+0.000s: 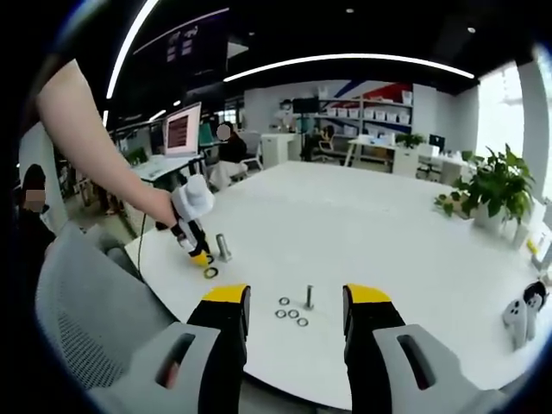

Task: Place the washer onto the threaded stud by aligning its center hole with the stud, sliding it down to the base, and recovering from edge contact or off-axis alignment until the washer reaches the visible bottom stop.

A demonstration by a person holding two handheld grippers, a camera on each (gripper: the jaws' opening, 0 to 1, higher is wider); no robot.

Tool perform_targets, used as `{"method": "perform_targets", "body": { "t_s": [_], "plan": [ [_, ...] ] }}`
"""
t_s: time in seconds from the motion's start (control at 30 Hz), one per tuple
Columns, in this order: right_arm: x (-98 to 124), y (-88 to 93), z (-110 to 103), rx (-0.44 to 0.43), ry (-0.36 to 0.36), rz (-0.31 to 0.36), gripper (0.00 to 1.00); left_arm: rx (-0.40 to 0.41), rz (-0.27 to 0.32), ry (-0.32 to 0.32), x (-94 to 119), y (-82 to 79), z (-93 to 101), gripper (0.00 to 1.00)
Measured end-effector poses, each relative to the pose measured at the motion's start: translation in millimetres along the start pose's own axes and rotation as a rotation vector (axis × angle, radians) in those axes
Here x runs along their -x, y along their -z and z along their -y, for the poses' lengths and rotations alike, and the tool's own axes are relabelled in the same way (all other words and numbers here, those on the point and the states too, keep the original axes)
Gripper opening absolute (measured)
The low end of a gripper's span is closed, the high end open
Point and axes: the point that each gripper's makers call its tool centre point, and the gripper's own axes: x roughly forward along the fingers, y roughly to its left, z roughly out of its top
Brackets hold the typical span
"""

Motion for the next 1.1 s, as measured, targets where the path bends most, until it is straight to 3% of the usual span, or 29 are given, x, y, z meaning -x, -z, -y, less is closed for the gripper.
{"method": "perform_targets", "body": {
  "t_s": [0.27, 0.33, 0.37, 0.4, 1.1],
  "plan": [
    [0, 1.7, 1, 0.000, 0.006, -0.008, 0.45, -0.007, -0.042, 0.006, 1, 0.7, -0.4, 0.27],
    [0, 1.7, 1, 0.000, 0.008, -0.009, 0.45, -0.005, -0.039, 0.004, 1, 0.8, -0.6, 0.27],
    [0, 1.8, 1, 0.000, 0.009, -0.009, 0.45, -0.010, -0.040, -0.002, 2, 1.9, -2.6, 0.20],
    [0, 1.9, 2, 0.000, 0.010, -0.009, 0.45, -0.041, -0.039, -0.007, 2, 3.0, -2.7, 0.21],
    [-1, 5.2, 3, 0.001, 0.018, -0.028, 0.45, -0.025, 0.006, 0.006, 6, -2.0, 12.3, 0.19]
  ]
}}
